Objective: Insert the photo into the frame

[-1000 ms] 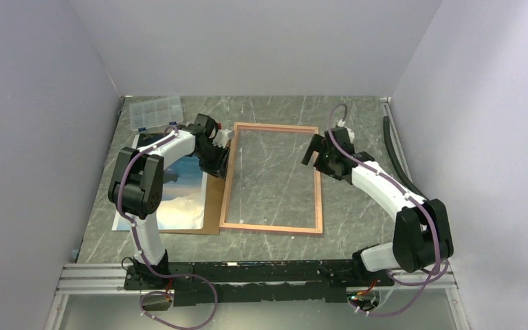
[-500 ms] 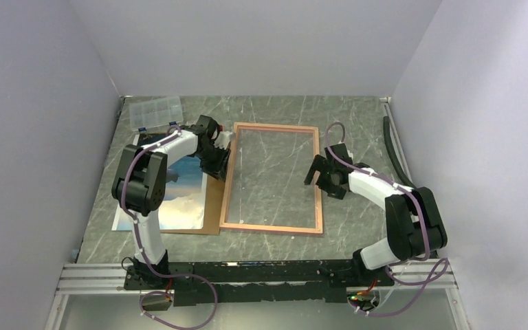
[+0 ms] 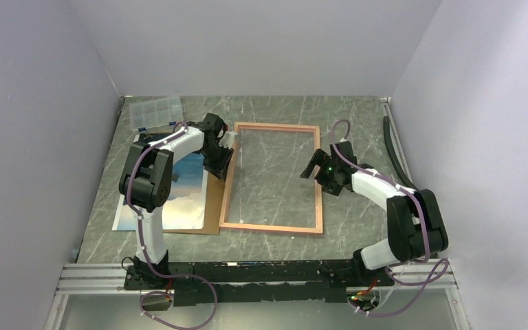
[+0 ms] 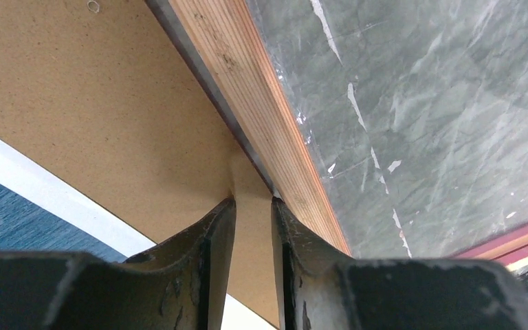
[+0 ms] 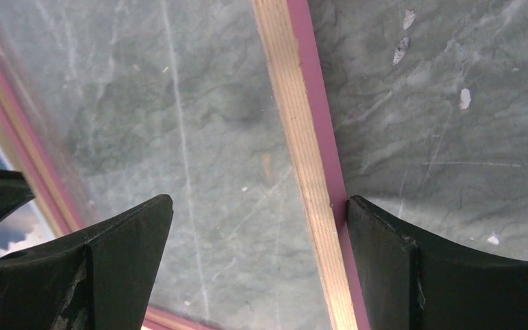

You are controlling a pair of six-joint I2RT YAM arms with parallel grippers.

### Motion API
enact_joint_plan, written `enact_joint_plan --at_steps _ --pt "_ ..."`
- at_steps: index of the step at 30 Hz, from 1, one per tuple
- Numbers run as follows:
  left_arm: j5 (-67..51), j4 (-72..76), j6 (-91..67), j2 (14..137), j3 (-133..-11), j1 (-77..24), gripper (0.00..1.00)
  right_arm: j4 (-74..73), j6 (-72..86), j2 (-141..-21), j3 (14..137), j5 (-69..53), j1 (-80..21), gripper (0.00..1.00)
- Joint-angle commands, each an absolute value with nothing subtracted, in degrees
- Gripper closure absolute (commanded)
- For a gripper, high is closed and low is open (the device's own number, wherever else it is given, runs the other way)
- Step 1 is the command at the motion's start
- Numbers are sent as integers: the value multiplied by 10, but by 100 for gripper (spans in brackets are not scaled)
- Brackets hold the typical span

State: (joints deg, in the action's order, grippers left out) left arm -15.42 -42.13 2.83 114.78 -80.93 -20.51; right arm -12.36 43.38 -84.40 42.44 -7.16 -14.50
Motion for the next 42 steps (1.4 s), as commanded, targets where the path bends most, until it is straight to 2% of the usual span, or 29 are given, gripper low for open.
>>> enact_joint_plan --at_steps 1,9,14,21,28,33,42 --pt "-184 -387 36 1198 -806 -237 66 -7 525 -770 428 -277 -160 1" --pt "-187 -386 36 1198 -808 -241 67 233 640 -690 365 -437 -162 4" --pt "-186 -386 38 1192 -807 -241 68 265 648 -683 349 -451 -164 5" --pt "-184 -383 38 1182 -798 -240 69 469 752 -711 309 -485 -173 10" --pt "-182 -379 40 1171 -788 -240 70 558 808 -747 309 -482 -195 14" --pt "-179 -376 40 1162 -782 -240 71 519 787 -744 330 -471 -202 14" --pt "-179 -390 43 1136 -794 -214 71 259 640 -646 416 -436 -187 11"
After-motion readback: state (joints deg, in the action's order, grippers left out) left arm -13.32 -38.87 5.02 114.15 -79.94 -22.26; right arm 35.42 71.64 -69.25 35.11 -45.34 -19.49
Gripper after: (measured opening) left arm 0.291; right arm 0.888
